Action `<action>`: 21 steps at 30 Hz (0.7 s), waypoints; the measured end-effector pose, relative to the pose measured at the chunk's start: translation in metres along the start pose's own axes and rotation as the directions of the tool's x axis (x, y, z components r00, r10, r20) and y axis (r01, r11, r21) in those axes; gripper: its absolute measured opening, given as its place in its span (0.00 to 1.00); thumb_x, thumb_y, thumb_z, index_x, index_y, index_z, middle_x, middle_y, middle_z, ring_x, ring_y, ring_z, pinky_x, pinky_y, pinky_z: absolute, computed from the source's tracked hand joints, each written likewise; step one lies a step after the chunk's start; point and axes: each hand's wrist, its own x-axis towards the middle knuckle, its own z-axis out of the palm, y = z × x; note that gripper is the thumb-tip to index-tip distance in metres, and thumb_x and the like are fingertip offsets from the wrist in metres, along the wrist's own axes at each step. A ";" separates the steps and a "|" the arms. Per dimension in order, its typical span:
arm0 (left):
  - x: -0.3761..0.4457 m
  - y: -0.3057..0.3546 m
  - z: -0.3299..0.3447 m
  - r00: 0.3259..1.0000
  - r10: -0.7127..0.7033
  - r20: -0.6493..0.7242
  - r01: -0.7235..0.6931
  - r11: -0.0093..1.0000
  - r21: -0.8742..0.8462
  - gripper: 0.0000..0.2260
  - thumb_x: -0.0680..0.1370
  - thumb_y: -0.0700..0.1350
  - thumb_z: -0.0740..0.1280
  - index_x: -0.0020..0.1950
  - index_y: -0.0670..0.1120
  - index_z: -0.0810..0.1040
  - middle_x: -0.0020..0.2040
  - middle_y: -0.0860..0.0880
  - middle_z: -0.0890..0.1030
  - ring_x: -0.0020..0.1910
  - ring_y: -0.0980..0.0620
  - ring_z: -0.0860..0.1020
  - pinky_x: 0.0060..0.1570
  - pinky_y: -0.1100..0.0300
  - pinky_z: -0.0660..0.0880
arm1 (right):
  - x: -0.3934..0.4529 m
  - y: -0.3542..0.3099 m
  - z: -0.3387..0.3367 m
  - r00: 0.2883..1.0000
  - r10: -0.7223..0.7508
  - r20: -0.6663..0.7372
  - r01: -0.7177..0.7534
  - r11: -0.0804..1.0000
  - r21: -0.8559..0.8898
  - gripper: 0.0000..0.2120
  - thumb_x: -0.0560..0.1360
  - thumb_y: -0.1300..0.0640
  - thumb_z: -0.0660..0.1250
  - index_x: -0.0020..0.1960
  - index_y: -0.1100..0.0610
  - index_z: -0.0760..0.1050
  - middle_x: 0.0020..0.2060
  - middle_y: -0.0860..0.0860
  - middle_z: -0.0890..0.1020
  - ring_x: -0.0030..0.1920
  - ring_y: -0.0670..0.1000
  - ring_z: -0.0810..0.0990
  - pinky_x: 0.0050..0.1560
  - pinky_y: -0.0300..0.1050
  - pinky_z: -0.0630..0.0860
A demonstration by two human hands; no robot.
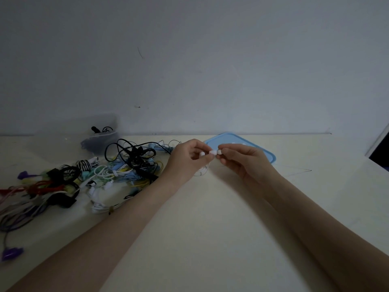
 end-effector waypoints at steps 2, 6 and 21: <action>0.000 0.001 0.000 1.000 0.012 0.010 -0.012 1.000 -0.015 0.07 0.72 0.37 0.71 0.40 0.48 0.77 0.37 0.54 0.80 0.39 0.57 0.78 0.43 0.67 0.75 | 0.000 0.000 0.000 1.000 0.006 0.005 -0.007 1.000 0.011 0.06 0.73 0.70 0.64 0.43 0.65 0.79 0.34 0.53 0.84 0.36 0.47 0.83 0.42 0.35 0.79; -0.001 0.001 0.001 0.999 0.038 0.024 -0.037 0.999 -0.023 0.07 0.72 0.37 0.71 0.40 0.49 0.78 0.37 0.52 0.80 0.38 0.58 0.78 0.42 0.67 0.75 | 0.001 0.001 0.000 1.000 0.015 0.004 -0.015 1.000 0.026 0.06 0.73 0.70 0.64 0.43 0.65 0.79 0.34 0.53 0.84 0.36 0.47 0.83 0.43 0.35 0.79; -0.001 0.007 0.002 0.996 0.083 0.026 -0.079 0.990 -0.117 0.07 0.71 0.35 0.71 0.38 0.47 0.79 0.31 0.58 0.81 0.34 0.63 0.78 0.40 0.71 0.75 | -0.002 -0.002 0.000 0.995 0.094 0.042 -0.099 0.985 0.142 0.10 0.75 0.69 0.62 0.40 0.66 0.81 0.37 0.55 0.85 0.39 0.47 0.84 0.39 0.32 0.78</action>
